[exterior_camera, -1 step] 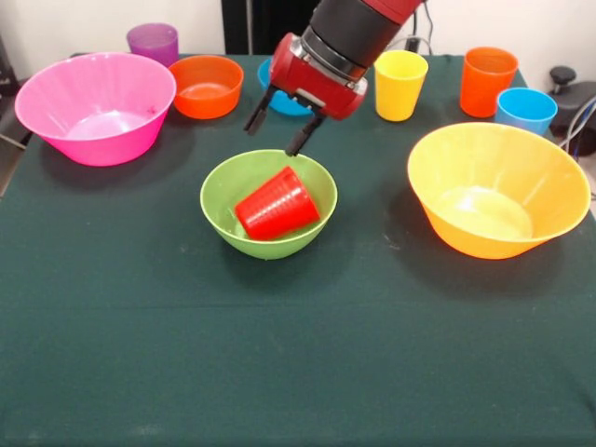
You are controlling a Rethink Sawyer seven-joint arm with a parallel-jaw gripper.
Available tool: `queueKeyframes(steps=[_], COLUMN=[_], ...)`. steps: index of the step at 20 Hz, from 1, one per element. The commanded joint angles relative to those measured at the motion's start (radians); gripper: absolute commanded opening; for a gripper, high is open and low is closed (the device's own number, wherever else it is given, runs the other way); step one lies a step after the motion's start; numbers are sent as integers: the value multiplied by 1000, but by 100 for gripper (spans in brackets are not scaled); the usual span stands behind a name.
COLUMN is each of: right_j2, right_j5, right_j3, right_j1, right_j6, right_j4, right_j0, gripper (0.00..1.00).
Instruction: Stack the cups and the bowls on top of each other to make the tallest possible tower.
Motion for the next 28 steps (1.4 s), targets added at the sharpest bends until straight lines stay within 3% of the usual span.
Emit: queueKeyframes(steps=[1, 13, 28], right_j2=[80, 66, 27], right_j5=[58, 85, 25], right_j3=[-105, -189, -204], right_j1=[52, 118, 164], right_j6=[142, 147, 125], right_j4=[56, 103, 84], right_j0=[3, 10, 1], gripper=[100, 100, 100])
